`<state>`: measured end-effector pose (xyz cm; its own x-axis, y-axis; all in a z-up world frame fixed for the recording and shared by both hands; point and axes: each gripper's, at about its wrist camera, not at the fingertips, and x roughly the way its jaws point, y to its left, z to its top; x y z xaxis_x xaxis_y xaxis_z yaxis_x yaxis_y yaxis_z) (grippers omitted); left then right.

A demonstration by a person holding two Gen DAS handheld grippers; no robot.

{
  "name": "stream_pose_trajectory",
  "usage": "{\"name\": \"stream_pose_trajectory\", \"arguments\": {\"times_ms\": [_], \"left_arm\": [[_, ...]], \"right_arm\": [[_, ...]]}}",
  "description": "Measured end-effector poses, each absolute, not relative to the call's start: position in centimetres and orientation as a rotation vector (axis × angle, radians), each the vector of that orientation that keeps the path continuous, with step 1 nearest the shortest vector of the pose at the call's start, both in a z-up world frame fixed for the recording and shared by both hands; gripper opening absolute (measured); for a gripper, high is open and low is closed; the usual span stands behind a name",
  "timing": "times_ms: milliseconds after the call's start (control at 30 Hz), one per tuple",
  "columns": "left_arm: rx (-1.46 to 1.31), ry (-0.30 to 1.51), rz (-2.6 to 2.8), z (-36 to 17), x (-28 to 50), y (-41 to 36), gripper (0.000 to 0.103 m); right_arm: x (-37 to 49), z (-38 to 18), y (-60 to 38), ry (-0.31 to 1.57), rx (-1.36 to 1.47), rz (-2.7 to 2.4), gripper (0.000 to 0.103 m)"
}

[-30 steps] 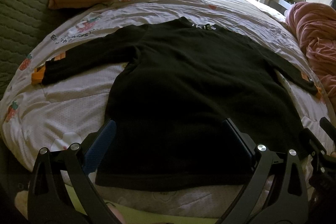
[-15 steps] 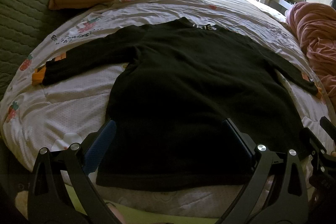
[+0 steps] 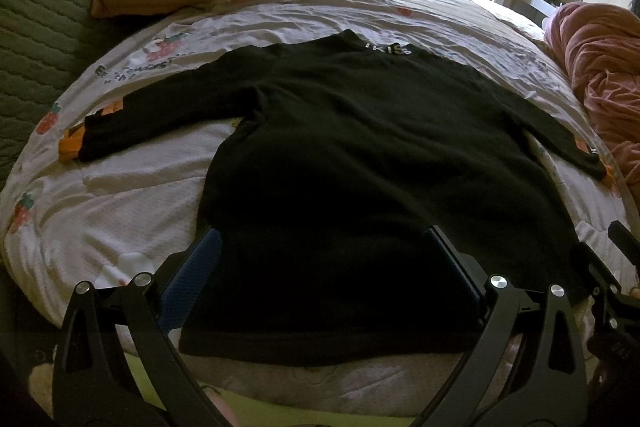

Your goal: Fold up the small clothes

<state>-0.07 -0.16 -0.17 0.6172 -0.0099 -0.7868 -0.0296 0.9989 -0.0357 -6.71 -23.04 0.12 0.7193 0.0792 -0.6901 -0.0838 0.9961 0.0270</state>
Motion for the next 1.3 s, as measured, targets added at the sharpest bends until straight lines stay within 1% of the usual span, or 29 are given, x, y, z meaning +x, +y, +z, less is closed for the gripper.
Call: {"name": "stream_pose_trajectory", "arguments": {"times_ms": [600,967,1300], "left_arm": [[-0.035,0.917,0.020,-0.4,2.9,-0.6,0.094],[-0.031,0.926,0.007,0.4,7.0,-1.3,0.094],[-0.032,0.927,0.002,1.0,10.8,-1.6,0.094]], "right_arm": [[-3.8,-0.1,-23.0,0.778,0.013,0.119,0.099],[0.5,0.4,-23.7,0.778,0.061,0.131,0.099],[4.9,0.6,-26.6,0.778,0.131,0.066,0.099]]}}
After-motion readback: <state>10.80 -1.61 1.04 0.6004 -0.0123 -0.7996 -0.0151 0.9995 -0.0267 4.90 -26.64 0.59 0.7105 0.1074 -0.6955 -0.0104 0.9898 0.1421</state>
